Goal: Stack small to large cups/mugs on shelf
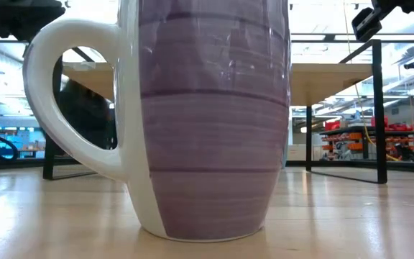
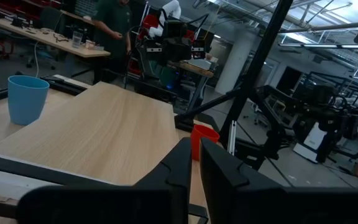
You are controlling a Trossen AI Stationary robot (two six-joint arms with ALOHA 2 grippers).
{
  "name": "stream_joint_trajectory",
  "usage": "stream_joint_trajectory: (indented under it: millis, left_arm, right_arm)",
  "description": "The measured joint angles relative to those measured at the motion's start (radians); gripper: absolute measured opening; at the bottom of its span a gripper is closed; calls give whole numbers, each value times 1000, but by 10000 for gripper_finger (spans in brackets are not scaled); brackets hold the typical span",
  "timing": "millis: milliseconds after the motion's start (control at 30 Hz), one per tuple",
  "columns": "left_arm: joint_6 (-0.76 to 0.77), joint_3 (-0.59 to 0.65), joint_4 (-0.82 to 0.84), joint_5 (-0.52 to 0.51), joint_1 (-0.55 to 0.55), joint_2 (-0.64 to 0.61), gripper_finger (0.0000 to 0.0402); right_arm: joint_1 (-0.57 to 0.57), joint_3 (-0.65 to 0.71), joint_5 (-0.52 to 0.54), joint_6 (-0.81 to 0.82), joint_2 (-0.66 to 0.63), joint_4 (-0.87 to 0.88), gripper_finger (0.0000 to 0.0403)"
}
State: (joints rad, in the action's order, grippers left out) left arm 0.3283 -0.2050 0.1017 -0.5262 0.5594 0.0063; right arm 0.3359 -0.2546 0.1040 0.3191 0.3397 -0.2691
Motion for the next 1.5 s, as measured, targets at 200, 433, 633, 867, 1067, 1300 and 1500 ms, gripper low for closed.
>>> stream_joint_trajectory:
  millis: [200,433,633,867,1067,1300,1500]
  left_arm:
    - [0,0,0,0,0,0,30]
    - [0,0,-6,-1,0,0,37]
    - [92,0,-132,-7,0,0,40]
    - [109,-1,-371,-19,0,-1,30]
    - [97,-1,-486,-22,0,0,35]
    - [111,-1,-496,-28,0,0,37]
    - [113,-1,-495,-28,0,0,28]
  right_arm:
    - [0,0,0,0,0,0,59]
    - [0,0,0,0,0,0,59]
    - [0,0,4,197,9,-199,59]
    - [0,-3,37,265,19,-611,59]
    - [0,-127,83,164,28,-655,59]
    - [0,-495,18,259,149,-186,59]
    - [0,-1027,206,651,367,973,59]
